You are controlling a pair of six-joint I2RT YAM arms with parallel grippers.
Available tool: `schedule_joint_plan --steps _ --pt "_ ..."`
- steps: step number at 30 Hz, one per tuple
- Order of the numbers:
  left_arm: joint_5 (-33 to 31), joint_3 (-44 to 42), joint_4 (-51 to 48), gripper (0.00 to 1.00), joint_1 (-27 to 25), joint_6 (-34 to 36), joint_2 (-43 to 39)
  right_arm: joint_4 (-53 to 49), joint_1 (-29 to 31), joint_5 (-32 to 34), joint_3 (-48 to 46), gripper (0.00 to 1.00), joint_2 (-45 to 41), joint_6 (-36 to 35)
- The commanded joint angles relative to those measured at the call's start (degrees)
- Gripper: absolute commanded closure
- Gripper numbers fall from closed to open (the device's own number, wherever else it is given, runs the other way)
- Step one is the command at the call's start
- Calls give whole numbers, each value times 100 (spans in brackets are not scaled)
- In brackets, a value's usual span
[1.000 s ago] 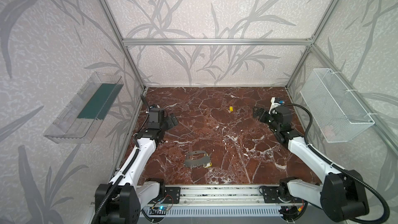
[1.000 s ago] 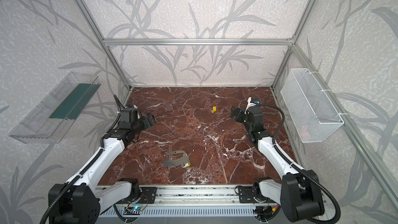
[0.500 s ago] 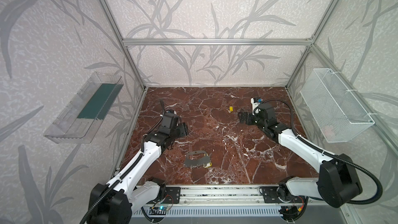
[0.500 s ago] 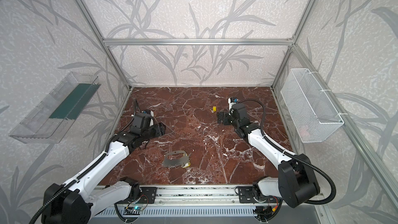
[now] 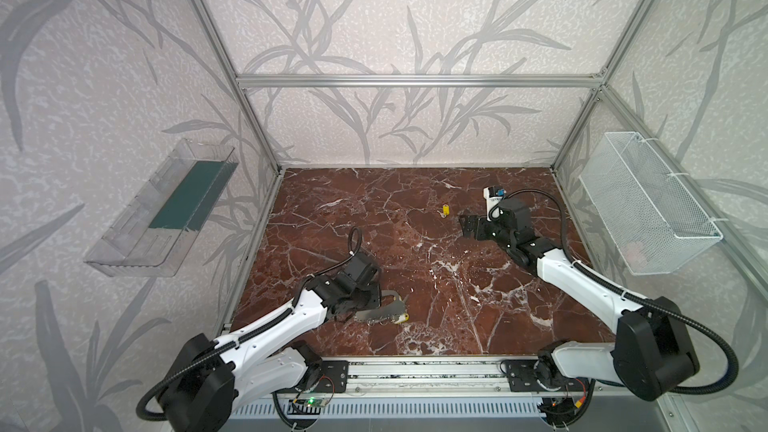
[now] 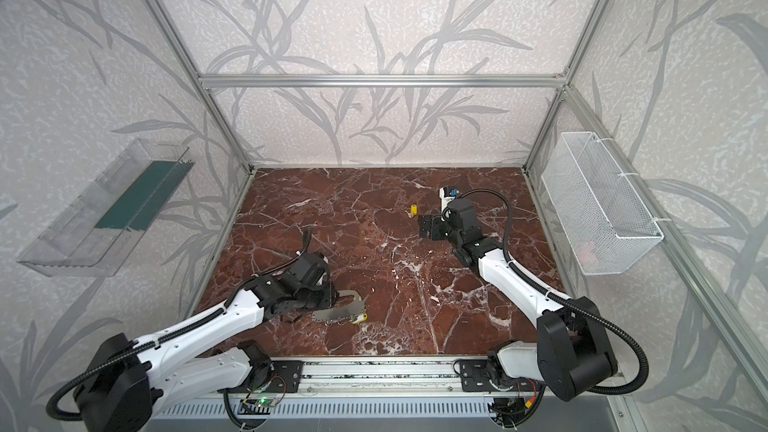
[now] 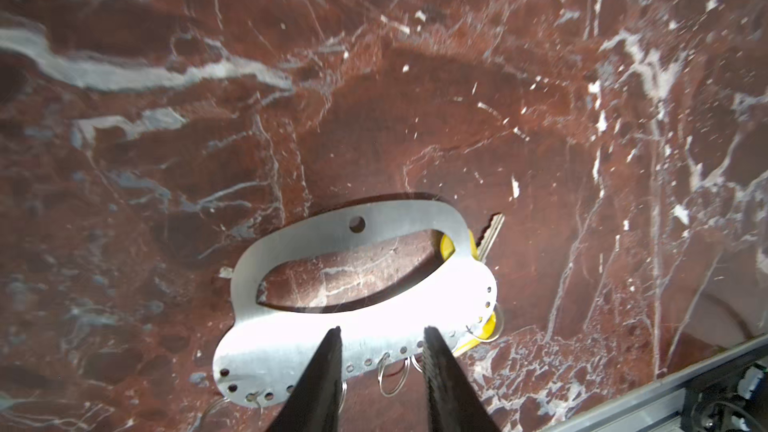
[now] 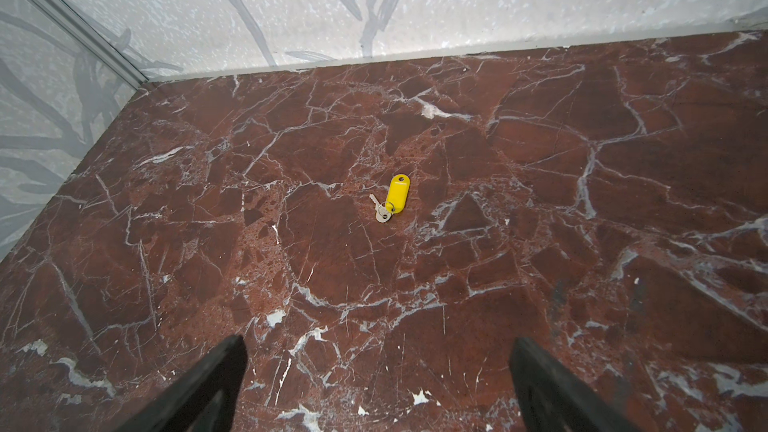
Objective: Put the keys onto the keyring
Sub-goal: 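Grasp the edge of the silver keyring plate with the left gripper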
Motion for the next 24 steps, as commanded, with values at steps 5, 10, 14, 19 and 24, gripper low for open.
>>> schedule_joint_plan --steps 5,10,14,19,24 --pt "-44 116 620 66 -73 -39 1046 62 15 82 -35 1 -250 -109" --pt "-100 271 989 66 -56 82 1698 68 15 55 -44 1 -251 -128" --pt "-558 808 728 68 -23 96 2283 90 15 57 -36 1 -221 -146" --pt "-635 1526 853 69 142 346 3027 91 15 51 -28 1 -185 -155" --pt "-578 2186 1002 69 496 597 3767 69 10 53 -44 1 -216 -181"
